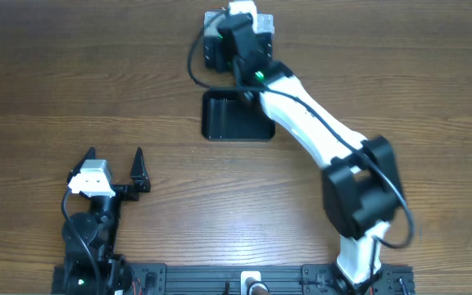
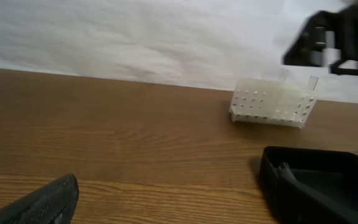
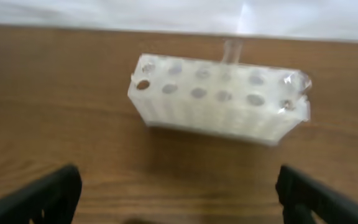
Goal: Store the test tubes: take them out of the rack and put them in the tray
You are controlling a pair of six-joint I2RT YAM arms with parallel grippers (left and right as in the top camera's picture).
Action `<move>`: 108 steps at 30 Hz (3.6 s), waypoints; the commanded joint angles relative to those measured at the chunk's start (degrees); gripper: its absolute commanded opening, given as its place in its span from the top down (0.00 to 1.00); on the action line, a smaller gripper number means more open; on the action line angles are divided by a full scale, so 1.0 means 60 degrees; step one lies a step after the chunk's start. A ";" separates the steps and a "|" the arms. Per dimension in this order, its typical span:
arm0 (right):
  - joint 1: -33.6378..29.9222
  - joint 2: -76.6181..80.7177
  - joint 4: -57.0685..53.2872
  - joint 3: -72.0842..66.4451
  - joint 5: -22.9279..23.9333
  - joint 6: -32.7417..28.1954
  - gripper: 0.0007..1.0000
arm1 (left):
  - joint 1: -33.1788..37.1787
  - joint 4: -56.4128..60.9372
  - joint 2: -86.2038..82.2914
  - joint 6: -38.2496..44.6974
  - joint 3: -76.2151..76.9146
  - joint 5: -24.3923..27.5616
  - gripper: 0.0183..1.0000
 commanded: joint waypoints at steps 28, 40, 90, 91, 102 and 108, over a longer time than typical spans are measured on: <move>-0.0670 0.3770 0.1122 0.3668 0.1672 -0.0211 0.05 | 0.0058 -0.0022 -0.0076 0.0131 -0.0044 0.0098 0.00; -0.0692 0.4087 0.1606 0.3668 0.1676 -0.0259 0.20 | 0.0058 -0.0022 -0.0076 0.0131 -0.0044 0.0098 0.00; -0.0834 0.4091 0.1497 0.3668 0.2186 -0.0616 0.90 | 0.0058 -0.0022 -0.0076 0.0127 -0.0044 0.0098 0.00; -0.0834 0.4091 0.1497 0.3668 0.2186 -0.0616 0.90 | 0.0058 -0.0022 -0.0076 0.0131 -0.0044 0.0098 0.00; -0.0805 0.3799 0.1435 0.3672 0.2244 -0.0790 0.95 | 0.0058 -0.0022 -0.0076 0.0131 -0.0044 0.0098 0.00; -0.0790 0.2670 0.1096 0.3672 0.2273 -0.0838 0.96 | 0.0058 -0.0022 -0.0076 0.0127 -0.0044 0.0098 0.00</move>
